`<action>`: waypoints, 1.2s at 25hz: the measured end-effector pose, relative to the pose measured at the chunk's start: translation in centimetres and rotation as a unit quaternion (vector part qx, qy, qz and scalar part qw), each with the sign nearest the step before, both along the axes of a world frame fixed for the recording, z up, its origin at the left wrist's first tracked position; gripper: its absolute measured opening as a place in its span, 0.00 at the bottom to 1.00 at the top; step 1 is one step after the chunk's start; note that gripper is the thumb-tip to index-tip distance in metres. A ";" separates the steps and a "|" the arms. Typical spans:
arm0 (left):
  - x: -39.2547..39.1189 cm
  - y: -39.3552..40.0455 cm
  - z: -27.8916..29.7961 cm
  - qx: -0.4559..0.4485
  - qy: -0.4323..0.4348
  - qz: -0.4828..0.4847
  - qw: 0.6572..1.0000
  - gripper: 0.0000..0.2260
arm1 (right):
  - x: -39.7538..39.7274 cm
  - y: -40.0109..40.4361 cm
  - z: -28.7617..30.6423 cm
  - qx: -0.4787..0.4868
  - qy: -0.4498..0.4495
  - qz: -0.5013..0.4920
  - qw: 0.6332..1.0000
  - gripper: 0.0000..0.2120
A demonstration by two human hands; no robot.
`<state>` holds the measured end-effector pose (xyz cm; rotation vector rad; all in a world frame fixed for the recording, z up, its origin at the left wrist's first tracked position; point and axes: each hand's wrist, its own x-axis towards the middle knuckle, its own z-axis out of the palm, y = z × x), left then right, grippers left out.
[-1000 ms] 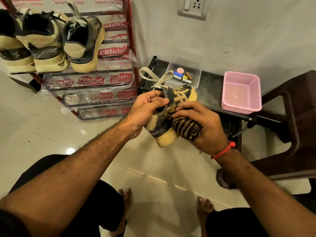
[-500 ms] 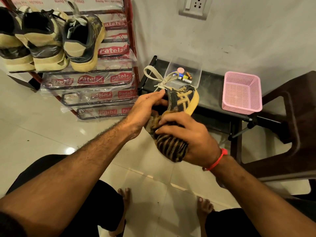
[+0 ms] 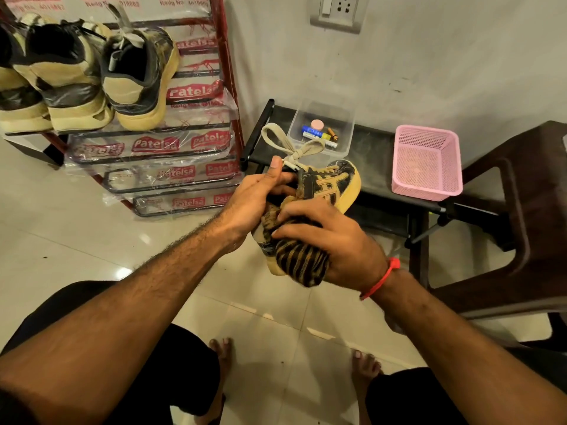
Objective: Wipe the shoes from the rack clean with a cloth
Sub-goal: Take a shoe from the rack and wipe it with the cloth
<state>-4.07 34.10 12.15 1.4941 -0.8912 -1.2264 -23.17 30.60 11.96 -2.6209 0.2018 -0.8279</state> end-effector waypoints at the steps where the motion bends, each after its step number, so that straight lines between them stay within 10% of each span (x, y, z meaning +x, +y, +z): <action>1: 0.0 -0.1 0.0 0.000 -0.003 0.003 1.000 0.28 | -0.2 -0.7 0.1 -0.005 -0.001 -0.008 1.000 0.15; 6: -0.5 0.1 0.5 -0.013 -0.017 -0.019 1.000 0.23 | -1.7 -4.2 0.0 0.118 -0.068 -0.204 0.969 0.14; 12: -0.4 0.5 0.3 -0.018 0.009 -0.004 1.000 0.21 | -0.9 -1.8 0.3 0.043 -0.025 -0.081 0.995 0.14; 17: -0.9 0.6 0.3 -0.072 0.047 -0.062 0.994 0.19 | -2.2 -4.7 0.5 0.116 -0.082 -0.225 0.964 0.14; 23: -0.5 0.9 -0.3 -0.067 0.008 -0.058 0.996 0.16 | -1.3 -2.3 1.0 0.012 -0.024 -0.101 0.995 0.14; 30: -0.5 0.6 0.2 -0.074 0.026 -0.029 0.996 0.16 | -2.4 -4.1 0.7 0.093 -0.041 -0.196 0.975 0.15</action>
